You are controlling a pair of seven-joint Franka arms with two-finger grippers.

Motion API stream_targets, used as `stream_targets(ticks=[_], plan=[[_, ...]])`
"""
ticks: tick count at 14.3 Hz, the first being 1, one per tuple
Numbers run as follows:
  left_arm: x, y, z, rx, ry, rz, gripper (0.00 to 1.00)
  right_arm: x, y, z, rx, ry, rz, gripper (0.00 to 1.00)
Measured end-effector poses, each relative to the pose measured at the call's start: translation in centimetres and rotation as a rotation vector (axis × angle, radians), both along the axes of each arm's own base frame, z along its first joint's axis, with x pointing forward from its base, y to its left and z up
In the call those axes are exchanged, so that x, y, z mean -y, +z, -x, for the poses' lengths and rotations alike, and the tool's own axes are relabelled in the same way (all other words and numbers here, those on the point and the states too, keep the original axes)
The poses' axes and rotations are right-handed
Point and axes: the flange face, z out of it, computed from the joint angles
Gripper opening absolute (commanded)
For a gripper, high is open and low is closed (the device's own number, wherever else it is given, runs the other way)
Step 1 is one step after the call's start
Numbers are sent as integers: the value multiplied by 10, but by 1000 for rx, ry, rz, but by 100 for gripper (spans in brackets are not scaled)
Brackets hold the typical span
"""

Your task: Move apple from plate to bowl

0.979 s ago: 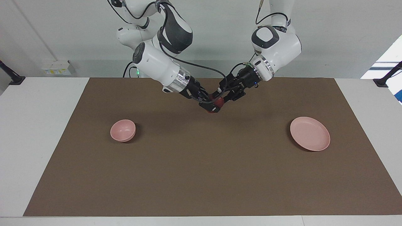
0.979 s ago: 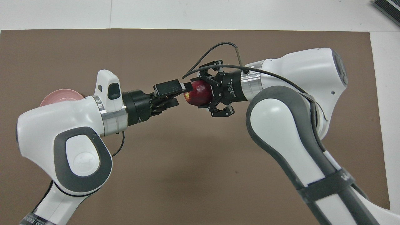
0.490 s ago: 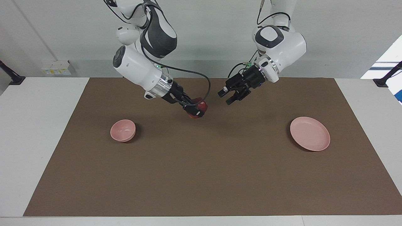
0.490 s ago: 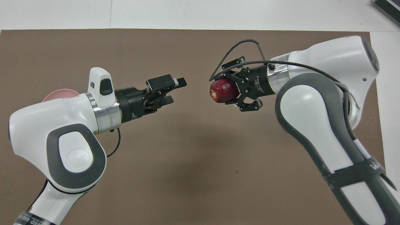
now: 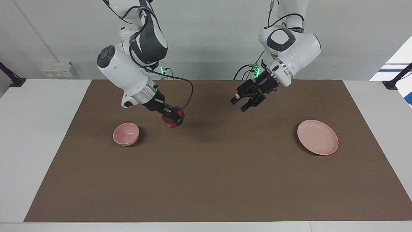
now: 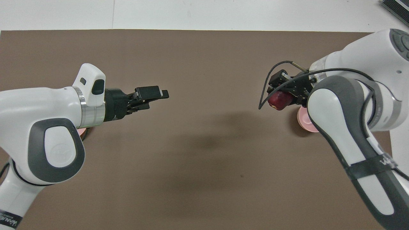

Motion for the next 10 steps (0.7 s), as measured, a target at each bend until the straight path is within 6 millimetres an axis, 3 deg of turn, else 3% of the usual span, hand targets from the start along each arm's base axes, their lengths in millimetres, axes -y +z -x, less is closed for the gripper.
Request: stream_targets(ticks=[2,4,7,10], plan=[[-24,-7,1,-27,-102,-179,100,44,-23,4,-11,109,74,0],[-45,-9,0,-38,-171,-342,100,71,-43,9,-25,158,117,0],[-78,-5,-6,-39,-224,-548,100,88,-68,14,-16,197,154,0],[-109,19,-22,-29,-246,-638,100,101,-86,14,-3,200,174,0]])
